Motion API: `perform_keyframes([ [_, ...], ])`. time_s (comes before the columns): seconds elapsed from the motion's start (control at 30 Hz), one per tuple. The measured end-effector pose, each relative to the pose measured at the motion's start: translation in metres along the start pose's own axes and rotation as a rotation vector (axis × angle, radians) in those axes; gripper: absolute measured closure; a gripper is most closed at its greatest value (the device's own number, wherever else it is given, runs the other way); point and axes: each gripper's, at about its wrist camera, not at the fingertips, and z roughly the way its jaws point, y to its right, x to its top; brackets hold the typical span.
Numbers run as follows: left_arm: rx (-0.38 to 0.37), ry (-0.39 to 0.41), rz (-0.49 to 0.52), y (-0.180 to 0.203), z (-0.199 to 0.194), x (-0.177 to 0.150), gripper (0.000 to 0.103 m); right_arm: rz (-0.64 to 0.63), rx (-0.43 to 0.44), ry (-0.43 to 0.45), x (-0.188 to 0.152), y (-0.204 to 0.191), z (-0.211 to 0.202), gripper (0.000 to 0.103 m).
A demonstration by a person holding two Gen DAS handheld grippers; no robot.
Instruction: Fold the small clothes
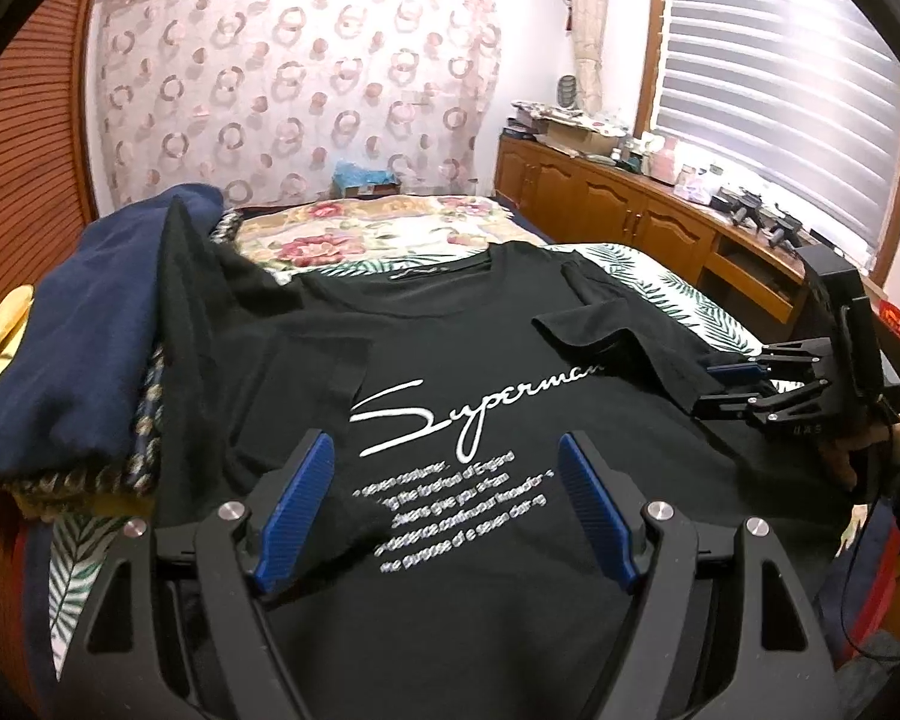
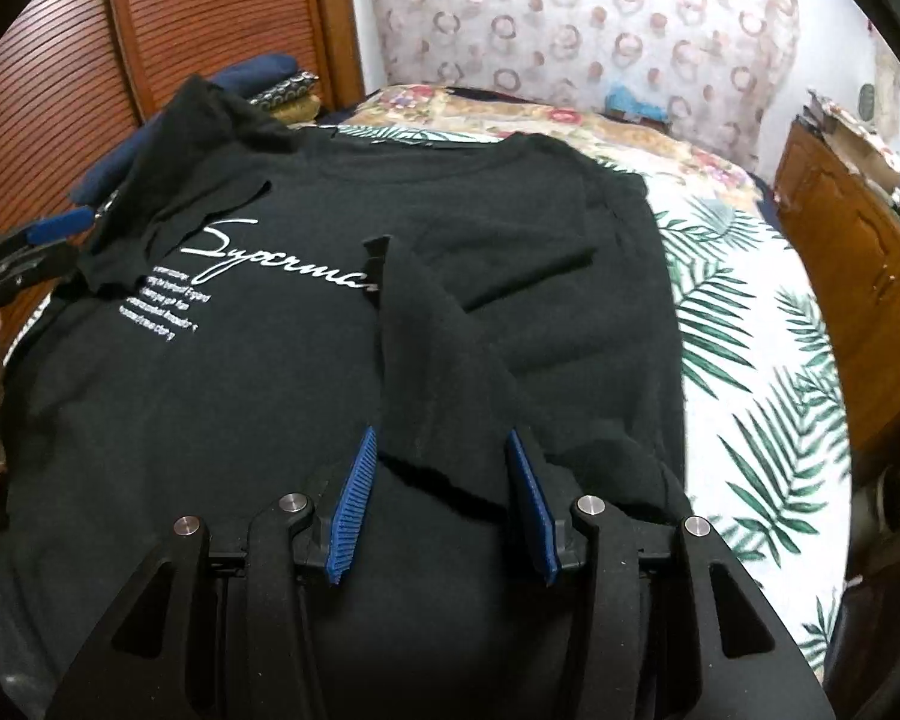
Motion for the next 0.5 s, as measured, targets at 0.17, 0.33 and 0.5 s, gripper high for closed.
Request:
perform_keyframes([
  [0.17, -0.048, -0.01, 0.029, 0.009, 0.014, 0.016, 0.026, 0.03, -0.02, 0.048, -0.004, 0.008, -0.02, 0.057],
  [0.33, -0.089, -0.029, 0.055, 0.02, 0.036, 0.038, 0.028, 0.042, -0.119, 0.083, -0.011, 0.025, -0.035, 0.053],
  [0.5, -0.129, -0.065, 0.099, 0.037, 0.067, 0.058, 0.034, 0.093, -0.199, 0.055, -0.024, 0.048, -0.028, 0.053],
])
